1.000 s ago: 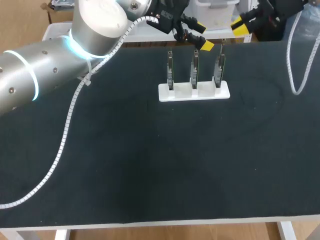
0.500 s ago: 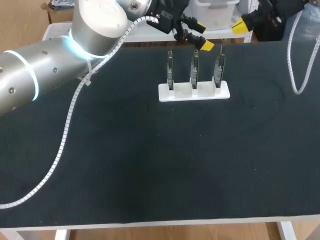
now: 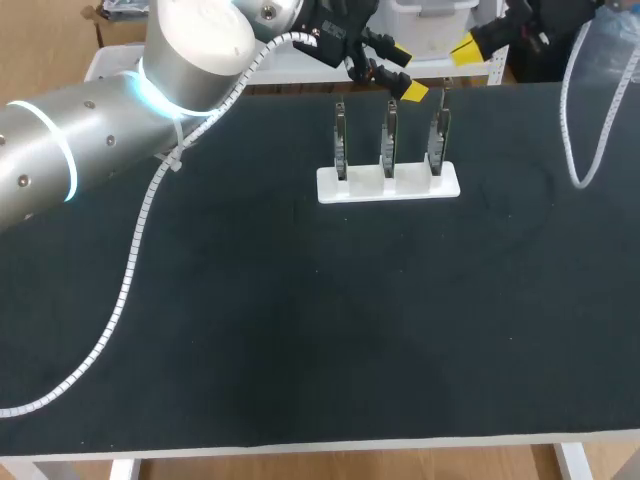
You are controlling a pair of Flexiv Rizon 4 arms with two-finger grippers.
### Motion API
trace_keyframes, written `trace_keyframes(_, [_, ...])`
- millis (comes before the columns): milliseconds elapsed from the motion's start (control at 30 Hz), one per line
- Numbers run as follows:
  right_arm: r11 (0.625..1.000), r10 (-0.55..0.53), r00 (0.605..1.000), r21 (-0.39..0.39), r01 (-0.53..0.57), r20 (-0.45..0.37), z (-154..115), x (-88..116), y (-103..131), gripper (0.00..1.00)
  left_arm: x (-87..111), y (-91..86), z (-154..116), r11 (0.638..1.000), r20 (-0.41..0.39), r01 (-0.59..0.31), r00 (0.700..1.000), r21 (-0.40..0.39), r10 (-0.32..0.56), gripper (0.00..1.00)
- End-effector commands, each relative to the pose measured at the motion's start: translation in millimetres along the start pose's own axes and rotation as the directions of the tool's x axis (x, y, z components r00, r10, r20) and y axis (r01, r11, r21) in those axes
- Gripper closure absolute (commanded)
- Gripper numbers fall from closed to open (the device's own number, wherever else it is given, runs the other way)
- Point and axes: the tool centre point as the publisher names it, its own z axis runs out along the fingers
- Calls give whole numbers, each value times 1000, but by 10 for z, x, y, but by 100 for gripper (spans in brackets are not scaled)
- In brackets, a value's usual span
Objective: Pick up the optical module with the left hand, and insert it into the network port with the right hand.
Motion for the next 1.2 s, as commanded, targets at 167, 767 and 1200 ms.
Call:
trace_keyframes(167, [468,3,1000,-884,-4,-3,122,23,-107,100,-11,26,7,1000,-3,-1,1000,4,1,0])
trace_keyframes(767, [454,22,1000,-891,-18,-9,153,103,-91,100,-11,26,7,1000,-3,-1,1000,4,1,0])
trace_keyframes(1200, [444,43,999,-896,-33,-16,212,166,-87,100,-11,26,7,1000,-3,-1,1000,4,1,0])
